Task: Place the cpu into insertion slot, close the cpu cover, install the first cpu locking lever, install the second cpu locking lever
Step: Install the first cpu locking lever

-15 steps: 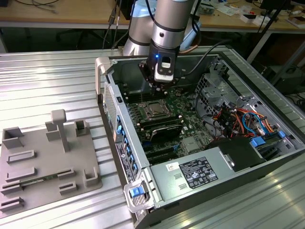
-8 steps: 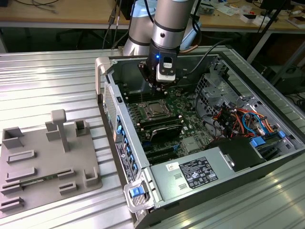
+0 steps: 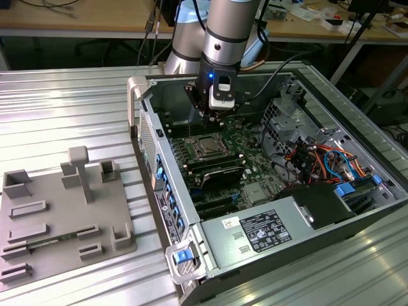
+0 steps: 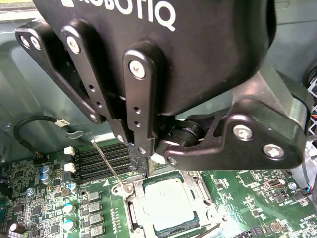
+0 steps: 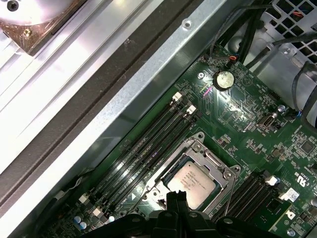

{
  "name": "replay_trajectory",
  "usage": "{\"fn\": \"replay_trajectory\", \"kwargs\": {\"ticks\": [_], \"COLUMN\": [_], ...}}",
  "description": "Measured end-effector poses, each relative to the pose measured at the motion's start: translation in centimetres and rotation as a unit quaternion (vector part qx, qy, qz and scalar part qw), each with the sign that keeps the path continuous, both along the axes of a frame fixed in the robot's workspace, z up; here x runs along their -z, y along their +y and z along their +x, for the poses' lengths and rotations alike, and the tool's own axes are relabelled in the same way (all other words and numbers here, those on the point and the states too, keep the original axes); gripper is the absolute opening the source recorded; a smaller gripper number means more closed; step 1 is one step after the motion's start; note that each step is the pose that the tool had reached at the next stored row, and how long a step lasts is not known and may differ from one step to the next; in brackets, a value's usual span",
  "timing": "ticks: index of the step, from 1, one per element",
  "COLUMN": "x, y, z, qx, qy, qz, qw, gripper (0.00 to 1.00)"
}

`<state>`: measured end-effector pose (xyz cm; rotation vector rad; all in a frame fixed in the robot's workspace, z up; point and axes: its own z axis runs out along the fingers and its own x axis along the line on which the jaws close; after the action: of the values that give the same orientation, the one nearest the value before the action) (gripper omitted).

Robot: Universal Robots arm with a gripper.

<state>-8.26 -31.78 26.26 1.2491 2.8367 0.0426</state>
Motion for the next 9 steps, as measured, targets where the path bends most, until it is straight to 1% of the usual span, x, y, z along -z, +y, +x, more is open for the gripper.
{"fn": "replay_trajectory", "kwargs": {"ticks": [2, 4, 6, 8, 9], "x": [0.0, 0.0, 0.0, 0.0, 0.0], "y": [0.0, 0.0, 0.0, 0.0, 0.0], "z": [0.0, 0.0, -0.01, -0.01, -0.01], "qx": [-0.001, -0.006, -0.019, -0.037, -0.051], "qy": [0.0, 0.0, 0.0, 0.0, 0.0], "qz": [0.0, 0.0, 0.0, 0.0, 0.0], "qw": [1.0, 0.99998, 0.99982, 0.99931, 0.99868], "gripper": [0.11, 0.11, 0.11, 0.11, 0.11]}}
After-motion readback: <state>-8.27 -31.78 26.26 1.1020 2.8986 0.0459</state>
